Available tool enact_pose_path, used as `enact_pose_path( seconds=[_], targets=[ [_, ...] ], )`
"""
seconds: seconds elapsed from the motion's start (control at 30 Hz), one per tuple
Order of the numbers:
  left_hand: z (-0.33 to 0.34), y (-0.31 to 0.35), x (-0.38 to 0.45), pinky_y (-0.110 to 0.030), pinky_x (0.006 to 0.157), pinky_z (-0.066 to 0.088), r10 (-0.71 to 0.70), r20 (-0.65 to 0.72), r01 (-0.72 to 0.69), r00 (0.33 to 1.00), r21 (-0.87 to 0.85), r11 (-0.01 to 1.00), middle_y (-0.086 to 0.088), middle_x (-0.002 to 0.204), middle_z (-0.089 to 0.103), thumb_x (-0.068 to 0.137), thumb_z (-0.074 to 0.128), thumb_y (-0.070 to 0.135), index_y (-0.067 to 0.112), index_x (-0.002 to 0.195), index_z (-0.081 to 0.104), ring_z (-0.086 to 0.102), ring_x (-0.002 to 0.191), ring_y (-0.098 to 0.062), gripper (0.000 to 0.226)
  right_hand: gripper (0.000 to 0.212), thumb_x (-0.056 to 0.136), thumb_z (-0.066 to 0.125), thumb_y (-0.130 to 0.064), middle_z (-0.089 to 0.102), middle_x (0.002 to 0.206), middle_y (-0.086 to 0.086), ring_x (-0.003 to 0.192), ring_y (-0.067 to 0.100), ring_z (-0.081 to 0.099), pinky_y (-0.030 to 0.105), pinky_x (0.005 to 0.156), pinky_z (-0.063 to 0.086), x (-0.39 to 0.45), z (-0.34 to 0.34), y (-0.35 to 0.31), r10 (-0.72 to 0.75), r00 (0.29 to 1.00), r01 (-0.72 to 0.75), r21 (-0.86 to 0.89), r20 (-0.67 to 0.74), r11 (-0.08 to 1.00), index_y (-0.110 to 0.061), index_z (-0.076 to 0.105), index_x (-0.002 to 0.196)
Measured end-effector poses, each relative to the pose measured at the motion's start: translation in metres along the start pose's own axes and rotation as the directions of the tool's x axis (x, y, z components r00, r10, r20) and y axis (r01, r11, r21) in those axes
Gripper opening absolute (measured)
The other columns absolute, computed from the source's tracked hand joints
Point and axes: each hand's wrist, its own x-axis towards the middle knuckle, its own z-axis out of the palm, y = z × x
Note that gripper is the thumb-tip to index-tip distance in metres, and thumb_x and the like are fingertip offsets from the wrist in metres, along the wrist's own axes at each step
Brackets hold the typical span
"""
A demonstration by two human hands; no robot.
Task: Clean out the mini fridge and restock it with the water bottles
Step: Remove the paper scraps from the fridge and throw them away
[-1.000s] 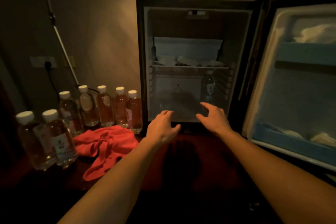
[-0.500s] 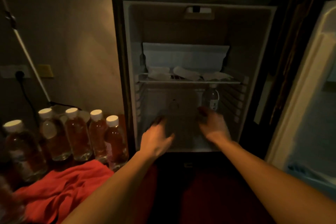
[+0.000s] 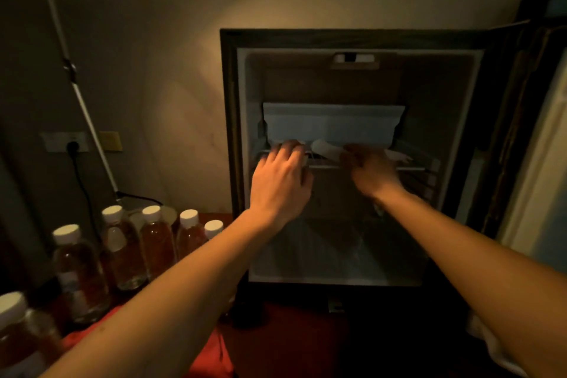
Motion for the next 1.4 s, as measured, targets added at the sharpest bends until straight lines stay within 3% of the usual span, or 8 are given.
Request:
enact_pose_path(
  seconds=[0.1, 0.2, 0.3, 0.6, 0.7, 0.87, 1.1, 1.4],
  targets=[
    [0.009, -0.014, 0.017, -0.041, 0.107, 0.037, -0.083, 0.221, 0.095, 0.972, -0.048, 0.994, -0.004, 0.153, 0.037, 0.100, 0.042, 0.033, 0.024, 0.145, 0.038, 0.040, 0.137, -0.026, 0.047, 0.051, 0.099, 0.030, -0.052, 0.045, 0.146, 0.011, 0.132, 0.034, 0.041, 0.049, 0.107, 0.033, 0.011, 0.005, -0.005, 0.074, 0.991, -0.064, -0.094, 0.115, 0.994, -0.029, 0.039, 0.143],
    [0.019, -0.026, 0.025, -0.042, 0.109, 0.034, -0.115, 0.358, 0.123, 0.926, 0.000, 0.992, -0.007, 0.147, 0.044, 0.102, 0.035, 0.035, 0.028, 0.145, 0.038, 0.042, 0.133, -0.029, 0.043, 0.037, 0.096, 0.042, -0.048, 0.061, 0.127, 0.014, 0.118, 0.035, 0.053, 0.051, 0.100, 0.041, 0.017, 0.009, -0.012, 0.064, 0.993, -0.057, -0.074, 0.096, 0.996, -0.026, 0.062, 0.117],
    [0.021, -0.023, 0.028, -0.040, 0.106, 0.034, -0.124, 0.359, 0.116, 0.925, 0.041, 0.992, -0.008, 0.139, 0.048, 0.103, 0.035, 0.035, 0.024, 0.139, 0.047, 0.044, 0.127, -0.030, 0.040, 0.013, 0.090, 0.058, -0.037, 0.068, 0.104, 0.012, 0.102, 0.033, 0.061, 0.048, 0.093, 0.047, 0.018, 0.007, -0.016, 0.068, 0.997, -0.069, 0.035, 0.024, 0.997, -0.026, 0.065, 0.087],
    [0.006, -0.020, 0.030, -0.024, 0.077, 0.047, -0.107, 0.130, 0.141, 0.986, -0.297, 0.944, -0.002, 0.109, 0.067, 0.100, 0.048, 0.031, 0.019, 0.110, 0.066, 0.061, 0.095, -0.012, 0.024, 0.017, 0.093, 0.057, -0.010, 0.063, 0.109, 0.009, 0.106, 0.022, 0.058, 0.026, 0.082, 0.041, -0.001, -0.005, -0.015, 0.055, 0.986, -0.001, 0.328, -0.157, 0.945, -0.012, 0.061, 0.109],
    [0.000, -0.005, 0.021, -0.039, 0.079, 0.054, -0.027, 0.125, 0.062, 0.992, -0.286, 0.956, 0.001, 0.107, 0.070, 0.097, 0.041, 0.042, 0.025, 0.108, 0.068, 0.065, 0.098, -0.020, 0.034, 0.025, 0.089, 0.057, -0.002, 0.063, 0.114, 0.011, 0.108, 0.024, 0.058, 0.032, 0.091, 0.046, -0.023, -0.017, -0.014, 0.022, 0.979, 0.043, 0.308, -0.204, 0.951, -0.009, 0.061, 0.113],
    [-0.004, 0.033, -0.007, -0.042, 0.071, 0.049, -0.046, 0.207, 0.110, 0.977, -0.307, 0.945, -0.013, 0.101, 0.070, 0.094, 0.054, 0.030, 0.017, 0.100, 0.062, 0.062, 0.099, -0.039, 0.017, 0.013, 0.084, 0.062, -0.002, 0.070, 0.094, 0.014, 0.088, 0.026, 0.063, 0.025, 0.076, 0.042, -0.073, -0.038, -0.008, -0.008, 0.949, 0.102, 0.281, -0.315, 0.954, -0.005, 0.070, 0.093],
    [-0.010, 0.112, -0.080, -0.043, 0.070, 0.045, 0.027, 0.514, 0.247, 0.858, -0.458, 0.854, 0.003, 0.074, 0.058, 0.090, 0.034, 0.062, 0.024, 0.078, 0.051, 0.057, 0.072, -0.021, 0.044, 0.013, 0.079, 0.076, -0.027, 0.069, 0.076, -0.007, 0.070, 0.004, 0.061, 0.017, 0.066, 0.045, -0.187, -0.063, 0.026, 0.233, 0.950, -0.130, 0.414, -0.210, 0.901, -0.017, 0.074, 0.085],
    [0.027, 0.227, -0.172, -0.035, 0.061, 0.043, 0.312, 0.575, 0.083, 0.756, -0.557, 0.826, -0.006, 0.086, 0.065, 0.097, 0.052, 0.024, 0.016, 0.097, 0.058, 0.063, 0.076, -0.028, 0.010, 0.011, 0.079, 0.076, -0.024, 0.064, 0.076, -0.009, 0.069, 0.001, 0.057, 0.009, 0.061, 0.038, -0.340, -0.080, 0.103, 0.439, 0.868, -0.331, 0.387, -0.233, 0.861, -0.015, 0.070, 0.081]
  ],
)
